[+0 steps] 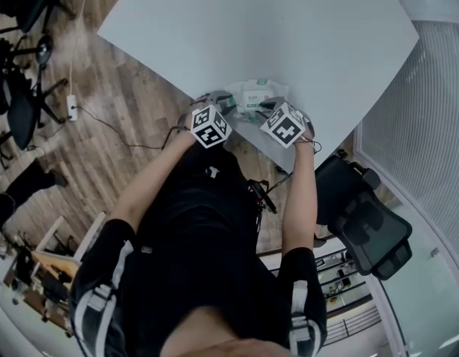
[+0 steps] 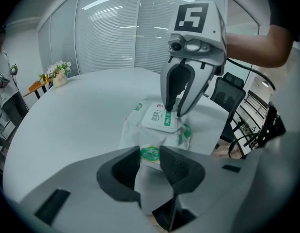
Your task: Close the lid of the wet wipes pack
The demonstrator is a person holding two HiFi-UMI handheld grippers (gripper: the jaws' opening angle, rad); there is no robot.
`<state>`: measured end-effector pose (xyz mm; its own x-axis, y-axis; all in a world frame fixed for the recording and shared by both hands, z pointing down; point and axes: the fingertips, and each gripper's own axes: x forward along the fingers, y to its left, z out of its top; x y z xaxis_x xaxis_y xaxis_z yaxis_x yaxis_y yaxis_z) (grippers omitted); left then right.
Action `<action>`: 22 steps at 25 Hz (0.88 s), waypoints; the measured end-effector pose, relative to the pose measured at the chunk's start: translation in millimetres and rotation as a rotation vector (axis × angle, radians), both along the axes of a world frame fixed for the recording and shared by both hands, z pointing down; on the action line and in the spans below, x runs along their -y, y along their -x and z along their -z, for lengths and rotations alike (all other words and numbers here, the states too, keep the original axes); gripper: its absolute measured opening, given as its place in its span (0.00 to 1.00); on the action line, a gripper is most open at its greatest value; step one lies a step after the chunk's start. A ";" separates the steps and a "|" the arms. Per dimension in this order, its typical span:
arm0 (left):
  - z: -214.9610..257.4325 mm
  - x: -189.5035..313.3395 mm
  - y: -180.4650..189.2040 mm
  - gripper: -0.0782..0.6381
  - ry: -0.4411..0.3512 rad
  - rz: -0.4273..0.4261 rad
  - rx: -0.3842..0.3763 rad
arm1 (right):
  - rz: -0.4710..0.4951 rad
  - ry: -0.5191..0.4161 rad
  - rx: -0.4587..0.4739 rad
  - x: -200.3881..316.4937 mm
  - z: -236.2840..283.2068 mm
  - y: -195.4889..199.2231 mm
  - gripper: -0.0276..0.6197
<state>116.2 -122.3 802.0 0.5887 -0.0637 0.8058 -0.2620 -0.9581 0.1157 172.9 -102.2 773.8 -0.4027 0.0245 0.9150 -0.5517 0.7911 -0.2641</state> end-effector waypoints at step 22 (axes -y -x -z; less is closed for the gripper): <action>43.0 -1.7 14.1 0.30 -0.027 0.101 -0.052 | -0.298 -0.217 0.025 2.9 60.8 0.8 0.25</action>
<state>102.0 -120.5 759.0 0.6193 -0.1461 0.7714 -0.3513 -0.9303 0.1059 172.1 -105.1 713.0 -0.3854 -0.2909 0.8757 -0.7617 0.6359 -0.1240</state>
